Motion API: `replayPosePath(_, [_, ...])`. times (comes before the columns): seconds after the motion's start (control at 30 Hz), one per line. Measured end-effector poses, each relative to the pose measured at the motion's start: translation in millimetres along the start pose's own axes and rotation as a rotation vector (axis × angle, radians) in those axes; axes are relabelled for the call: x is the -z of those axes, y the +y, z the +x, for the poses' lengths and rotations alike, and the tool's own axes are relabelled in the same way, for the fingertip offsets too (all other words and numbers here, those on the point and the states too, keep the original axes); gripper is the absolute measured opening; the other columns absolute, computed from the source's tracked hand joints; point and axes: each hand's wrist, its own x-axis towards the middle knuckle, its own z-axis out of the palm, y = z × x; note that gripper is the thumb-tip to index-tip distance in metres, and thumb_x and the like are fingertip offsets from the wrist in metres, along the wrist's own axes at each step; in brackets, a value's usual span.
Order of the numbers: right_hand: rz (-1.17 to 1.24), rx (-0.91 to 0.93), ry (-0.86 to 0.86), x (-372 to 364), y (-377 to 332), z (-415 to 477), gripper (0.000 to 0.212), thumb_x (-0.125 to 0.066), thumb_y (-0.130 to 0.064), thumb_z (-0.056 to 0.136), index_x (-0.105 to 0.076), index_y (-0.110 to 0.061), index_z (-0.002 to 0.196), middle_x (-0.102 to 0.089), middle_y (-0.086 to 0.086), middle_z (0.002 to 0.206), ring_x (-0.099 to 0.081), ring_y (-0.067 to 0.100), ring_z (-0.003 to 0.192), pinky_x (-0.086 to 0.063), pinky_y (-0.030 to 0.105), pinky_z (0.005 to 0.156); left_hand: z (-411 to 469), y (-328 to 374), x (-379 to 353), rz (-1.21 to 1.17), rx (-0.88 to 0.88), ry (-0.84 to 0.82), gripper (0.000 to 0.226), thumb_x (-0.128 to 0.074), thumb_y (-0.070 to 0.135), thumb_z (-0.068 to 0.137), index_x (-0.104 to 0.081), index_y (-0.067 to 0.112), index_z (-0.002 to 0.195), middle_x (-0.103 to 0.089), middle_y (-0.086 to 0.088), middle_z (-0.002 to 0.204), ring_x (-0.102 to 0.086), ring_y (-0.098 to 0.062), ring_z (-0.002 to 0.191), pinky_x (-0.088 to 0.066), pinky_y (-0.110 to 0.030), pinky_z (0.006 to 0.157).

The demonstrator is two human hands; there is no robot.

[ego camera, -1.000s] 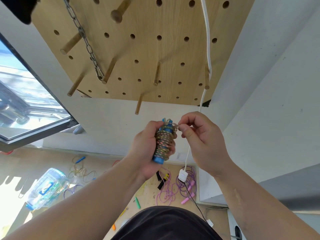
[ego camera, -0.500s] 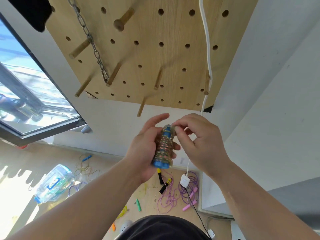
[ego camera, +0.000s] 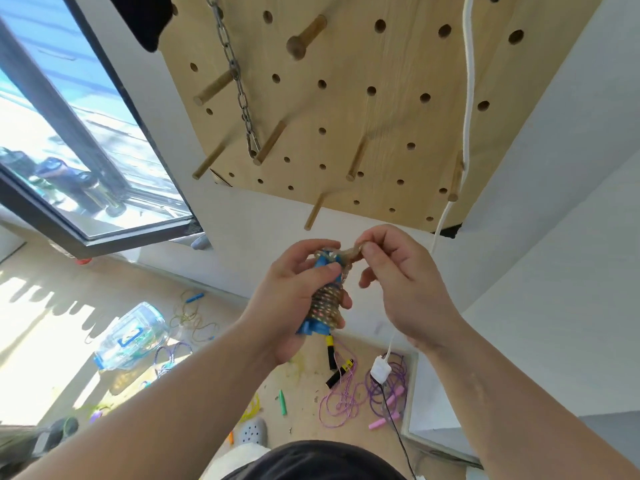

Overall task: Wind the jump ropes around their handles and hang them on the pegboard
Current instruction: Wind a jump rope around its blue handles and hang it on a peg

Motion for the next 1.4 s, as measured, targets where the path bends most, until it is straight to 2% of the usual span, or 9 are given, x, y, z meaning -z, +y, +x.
replayPosePath(0.43, [-0.236, 0.119, 0.049, -100.6, -15.4, 26.4, 0.015, -0.046, -0.022, 0.102, -0.059, -0.029, 0.101, -0.071, -0.012, 0.107, -0.066, 0.016, 0.098, -0.054, 0.032, 0.080, 39.2, 53.0, 97.1, 0.002, -0.089, -0.060, 0.007, -0.054, 0.019, 0.104, -0.058, 0.017, 0.108, -0.071, -0.016, 0.087, -0.064, -0.036, 0.063, -0.054, -0.039, 0.051])
replayPosePath(0.53, [-0.271, 0.147, 0.078, -132.6, -16.6, 32.9, 0.017, -0.047, -0.019, 0.101, -0.059, -0.030, 0.099, -0.068, -0.007, 0.099, -0.064, 0.013, 0.098, -0.051, 0.020, 0.076, 45.3, 66.1, 122.7, 0.033, -0.113, -0.051, 0.002, -0.053, 0.012, 0.103, -0.055, 0.014, 0.102, -0.070, -0.017, 0.085, -0.066, -0.037, 0.062, -0.054, -0.039, 0.049])
replayPosePath(0.67, [-0.353, 0.227, 0.142, -169.5, -17.0, 40.7, 0.013, -0.048, -0.017, 0.102, -0.060, -0.020, 0.103, -0.062, -0.001, 0.102, -0.059, 0.014, 0.103, -0.043, 0.009, 0.083, 50.5, 77.2, 148.7, 0.063, -0.161, -0.054, 0.030, -0.061, 0.020, 0.100, -0.039, 0.004, 0.087, -0.067, -0.006, 0.070, -0.068, -0.037, 0.061, -0.055, -0.044, 0.053])
replayPosePath(0.73, [-0.295, 0.207, 0.168, -181.4, -16.4, 44.7, 0.013, -0.048, -0.015, 0.102, -0.061, -0.013, 0.103, -0.062, 0.003, 0.099, -0.062, 0.016, 0.095, -0.049, 0.014, 0.079, 51.9, 81.1, 161.6, 0.061, -0.137, -0.054, 0.035, -0.063, 0.018, 0.099, -0.035, 0.002, 0.086, -0.067, -0.012, 0.073, -0.069, -0.041, 0.063, -0.056, -0.045, 0.053])
replayPosePath(0.87, [-0.151, 0.138, 0.229, -205.7, -12.9, 48.7, 0.015, -0.046, -0.020, 0.104, -0.061, -0.017, 0.106, -0.065, 0.003, 0.103, -0.066, 0.029, 0.098, -0.058, 0.048, 0.083, 57.1, 88.2, 183.8, -0.011, -0.070, -0.039, 0.026, -0.054, 0.006, 0.098, -0.034, -0.002, 0.085, -0.061, -0.028, 0.083, -0.067, -0.042, 0.062, -0.053, -0.044, 0.053])
replayPosePath(1.13, [0.122, -0.082, 0.359, -229.1, -14.5, 60.2, 0.016, -0.046, -0.017, 0.099, -0.060, -0.011, 0.100, -0.075, 0.015, 0.096, -0.075, 0.030, 0.090, -0.061, 0.040, 0.081, 68.0, 88.6, 206.8, -0.164, 0.198, -0.057, 0.020, -0.050, 0.014, 0.081, -0.055, 0.011, 0.100, -0.062, -0.025, 0.085, -0.064, -0.033, 0.060, -0.052, -0.038, 0.052])
replayPosePath(1.23, [0.044, -0.104, 0.397, -229.5, -15.1, 68.2, 0.016, -0.046, -0.010, 0.105, -0.061, -0.013, 0.099, -0.075, 0.013, 0.088, -0.075, 0.027, 0.084, -0.062, 0.043, 0.077, 75.9, 87.8, 210.1, 0.036, 0.024, 0.029, 0.011, -0.049, 0.006, 0.093, -0.049, 0.013, 0.085, -0.060, -0.019, 0.091, -0.064, -0.038, 0.074, -0.055, -0.045, 0.058])
replayPosePath(1.33, [-0.113, -0.112, 0.421, -236.9, -17.3, 78.2, 0.017, -0.050, -0.010, 0.105, -0.062, -0.018, 0.097, -0.074, 0.006, 0.082, -0.074, 0.020, 0.078, -0.063, 0.040, 0.074, 80.5, 85.4, 212.6, 0.335, -0.358, 0.073, 0.014, -0.062, 0.021, 0.093, -0.056, 0.032, 0.085, -0.065, 0.000, 0.101, -0.068, -0.034, 0.087, -0.061, -0.052, 0.071])
replayPosePath(1.4, [-0.124, -0.101, 0.442, -242.0, -19.0, 83.9, 0.017, -0.051, -0.011, 0.105, -0.062, -0.019, 0.095, -0.073, 0.005, 0.081, -0.073, 0.019, 0.076, -0.063, 0.041, 0.073, 79.7, 85.9, 214.8, 0.550, -0.622, 0.034, 0.011, -0.073, 0.031, 0.086, -0.062, 0.032, 0.091, -0.062, 0.008, 0.101, -0.064, -0.014, 0.091, -0.058, -0.034, 0.078])
